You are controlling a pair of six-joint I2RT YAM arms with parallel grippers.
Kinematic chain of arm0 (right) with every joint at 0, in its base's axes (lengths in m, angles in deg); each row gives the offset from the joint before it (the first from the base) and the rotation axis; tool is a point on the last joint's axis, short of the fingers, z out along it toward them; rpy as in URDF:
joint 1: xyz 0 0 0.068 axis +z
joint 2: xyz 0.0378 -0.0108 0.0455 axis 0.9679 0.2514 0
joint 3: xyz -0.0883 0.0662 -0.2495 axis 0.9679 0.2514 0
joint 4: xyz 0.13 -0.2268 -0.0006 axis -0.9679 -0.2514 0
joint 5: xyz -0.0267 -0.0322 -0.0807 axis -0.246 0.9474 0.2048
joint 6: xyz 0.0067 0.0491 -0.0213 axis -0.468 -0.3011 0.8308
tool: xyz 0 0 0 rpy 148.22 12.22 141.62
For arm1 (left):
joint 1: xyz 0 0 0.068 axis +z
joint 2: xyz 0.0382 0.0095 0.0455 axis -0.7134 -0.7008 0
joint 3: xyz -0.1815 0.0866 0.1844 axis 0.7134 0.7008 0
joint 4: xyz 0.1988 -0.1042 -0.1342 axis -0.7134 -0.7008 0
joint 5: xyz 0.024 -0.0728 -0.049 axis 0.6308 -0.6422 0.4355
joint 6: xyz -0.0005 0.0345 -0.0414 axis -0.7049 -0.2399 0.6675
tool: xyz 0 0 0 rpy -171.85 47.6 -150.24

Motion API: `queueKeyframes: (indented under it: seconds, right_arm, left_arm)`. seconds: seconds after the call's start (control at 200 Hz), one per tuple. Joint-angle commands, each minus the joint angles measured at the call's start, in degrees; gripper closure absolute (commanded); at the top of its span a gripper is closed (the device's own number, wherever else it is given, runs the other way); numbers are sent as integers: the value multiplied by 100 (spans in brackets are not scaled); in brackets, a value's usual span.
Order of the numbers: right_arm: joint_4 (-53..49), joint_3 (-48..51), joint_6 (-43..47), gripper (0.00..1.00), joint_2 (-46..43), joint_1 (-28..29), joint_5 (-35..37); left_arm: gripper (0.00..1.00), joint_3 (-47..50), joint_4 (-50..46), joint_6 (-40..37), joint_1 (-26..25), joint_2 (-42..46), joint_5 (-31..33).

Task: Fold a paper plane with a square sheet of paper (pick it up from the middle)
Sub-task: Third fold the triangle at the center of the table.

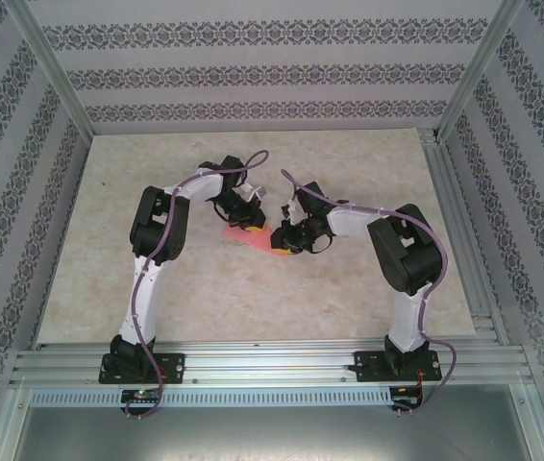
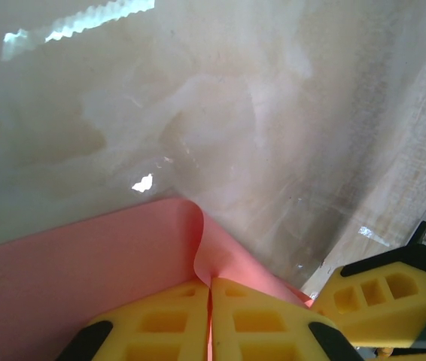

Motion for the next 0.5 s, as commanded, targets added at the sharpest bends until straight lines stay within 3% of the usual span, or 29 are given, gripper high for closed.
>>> queueKeyframes:
  seconds: [0.0,0.34,0.495]
  right_arm:
    - [-137,-57,209,79,163,-21,281]
    - [-277,-29,306,79,211,-59,423]
    - [70,-41,48,79,-124,-96,-25]
  left_arm:
    - [89,-112,-105,-184,49,-190,160]
    - [89,-86,-129,-202,48,-225,224]
    - [89,-64,-125,-199,49,-217,239]
